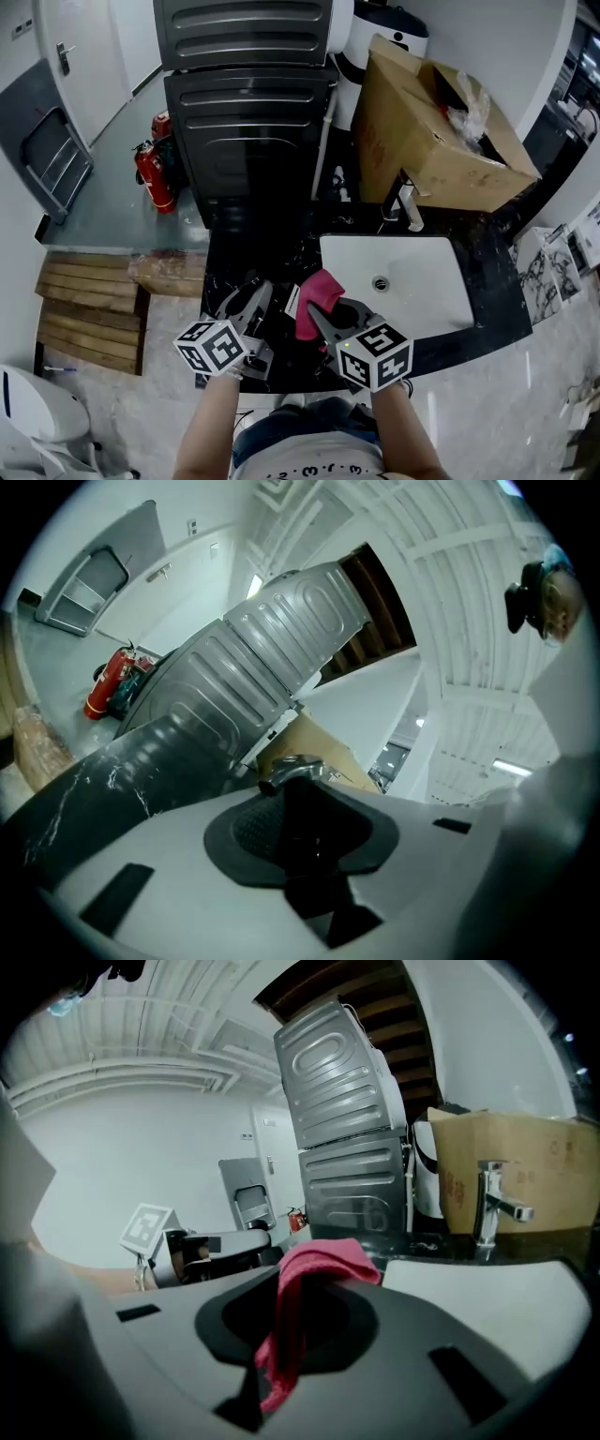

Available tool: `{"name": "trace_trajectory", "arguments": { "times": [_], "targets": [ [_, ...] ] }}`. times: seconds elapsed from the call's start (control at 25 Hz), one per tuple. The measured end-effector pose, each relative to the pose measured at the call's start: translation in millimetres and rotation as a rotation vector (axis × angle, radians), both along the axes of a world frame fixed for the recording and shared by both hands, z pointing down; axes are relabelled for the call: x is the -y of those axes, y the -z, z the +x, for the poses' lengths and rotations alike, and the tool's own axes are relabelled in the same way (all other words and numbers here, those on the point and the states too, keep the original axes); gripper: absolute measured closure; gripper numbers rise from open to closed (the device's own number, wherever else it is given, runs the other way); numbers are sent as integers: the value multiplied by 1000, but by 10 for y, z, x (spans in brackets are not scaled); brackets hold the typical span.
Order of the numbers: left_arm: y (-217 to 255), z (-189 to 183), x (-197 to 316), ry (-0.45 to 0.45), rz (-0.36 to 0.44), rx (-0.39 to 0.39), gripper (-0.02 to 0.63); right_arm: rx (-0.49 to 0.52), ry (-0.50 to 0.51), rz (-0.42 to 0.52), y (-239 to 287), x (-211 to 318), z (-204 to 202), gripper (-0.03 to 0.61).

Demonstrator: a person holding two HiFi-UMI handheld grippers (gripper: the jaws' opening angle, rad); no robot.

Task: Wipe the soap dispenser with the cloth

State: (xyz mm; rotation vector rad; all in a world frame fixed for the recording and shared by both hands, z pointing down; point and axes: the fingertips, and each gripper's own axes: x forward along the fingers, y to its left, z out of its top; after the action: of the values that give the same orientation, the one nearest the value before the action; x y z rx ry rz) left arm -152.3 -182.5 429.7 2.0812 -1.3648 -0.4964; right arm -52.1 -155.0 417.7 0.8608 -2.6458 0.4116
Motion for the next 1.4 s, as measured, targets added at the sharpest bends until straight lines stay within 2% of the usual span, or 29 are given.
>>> {"name": "trace_trajectory", "arguments": {
  "times": [0.24,0.44,0.64,0.96,1.04,1.12,1.28,1.4],
  "targets": [
    [5,12,-6,1,1,13,512,86,65,-58,-11,-55,-319,531],
    [14,27,-11,6,5,29,512,15,55,-42,-108,-34,-278,531],
    [6,3,-2,10,10,20,512,-94,-10,-70,-397,-14,-34,531],
    [33,41,-8,5,30,51,512,-105,-67,-111,-563,9,142,531],
    [33,55,-17,4,30,64,512,-68,-91,-124,-529,30,196,531],
    [37,68,-15,1,30,72,512,20,-97,-127,-381,82,192,531],
    [30,48,-8,1,23,65,511,217,-29,-153,-41,154,-31,531],
    [24,44,-9,-1,18,62,511,227,49,-164,-3,115,-221,531]
  ]
}}
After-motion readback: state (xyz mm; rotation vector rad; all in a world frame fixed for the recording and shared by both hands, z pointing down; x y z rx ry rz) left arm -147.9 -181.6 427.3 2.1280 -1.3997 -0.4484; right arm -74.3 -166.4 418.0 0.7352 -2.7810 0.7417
